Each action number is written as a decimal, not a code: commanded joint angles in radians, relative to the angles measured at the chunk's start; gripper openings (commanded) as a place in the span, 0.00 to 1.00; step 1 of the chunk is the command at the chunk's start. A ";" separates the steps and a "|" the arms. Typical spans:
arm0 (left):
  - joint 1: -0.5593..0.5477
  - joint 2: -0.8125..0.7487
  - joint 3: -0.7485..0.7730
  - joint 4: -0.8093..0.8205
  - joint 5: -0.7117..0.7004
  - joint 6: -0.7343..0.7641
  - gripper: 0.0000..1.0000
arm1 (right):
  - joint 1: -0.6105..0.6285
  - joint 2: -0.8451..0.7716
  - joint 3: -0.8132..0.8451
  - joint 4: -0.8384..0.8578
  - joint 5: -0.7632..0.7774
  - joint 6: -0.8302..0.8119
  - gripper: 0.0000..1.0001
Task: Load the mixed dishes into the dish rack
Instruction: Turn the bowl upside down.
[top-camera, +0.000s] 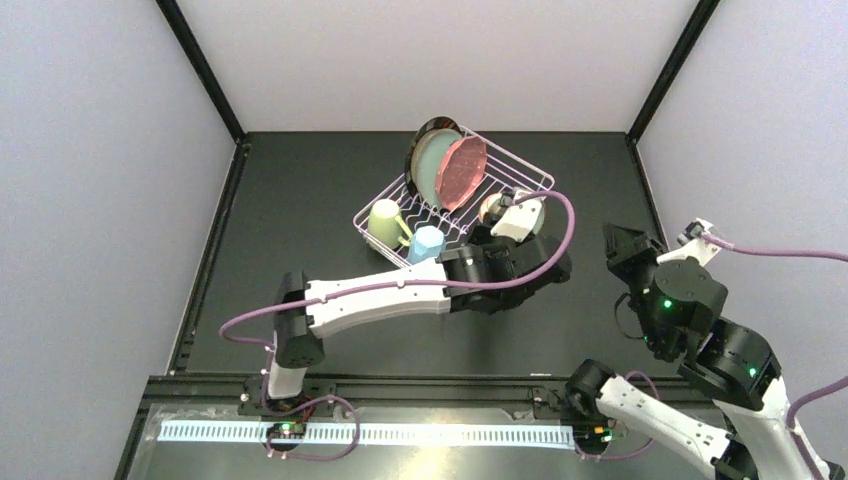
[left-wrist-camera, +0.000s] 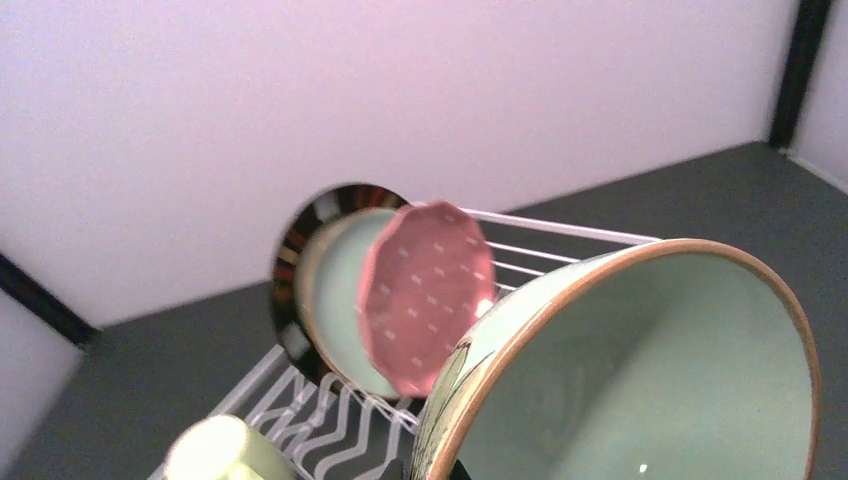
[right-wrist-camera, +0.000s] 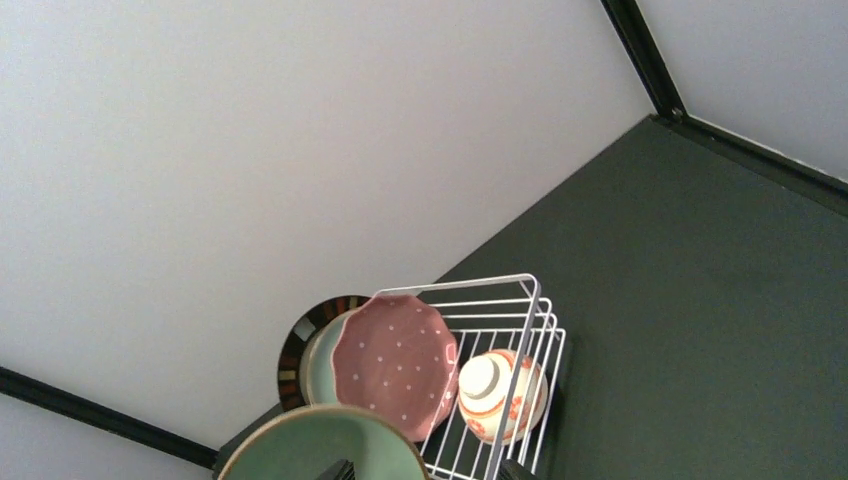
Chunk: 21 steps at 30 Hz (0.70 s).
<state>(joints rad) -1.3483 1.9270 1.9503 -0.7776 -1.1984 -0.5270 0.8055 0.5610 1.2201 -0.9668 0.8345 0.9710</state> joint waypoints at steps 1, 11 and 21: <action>0.084 0.080 0.073 0.207 -0.224 0.274 0.01 | -0.002 -0.016 -0.036 0.090 -0.015 -0.094 0.82; 0.343 0.257 0.148 0.546 -0.227 0.579 0.01 | -0.003 -0.041 -0.087 0.165 -0.066 -0.181 0.81; 0.418 0.559 0.429 0.712 -0.138 0.885 0.01 | -0.003 -0.074 -0.130 0.245 -0.075 -0.209 0.81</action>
<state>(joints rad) -0.9264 2.4050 2.2536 -0.1848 -1.3876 0.2260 0.8055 0.5091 1.1088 -0.7685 0.7555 0.7883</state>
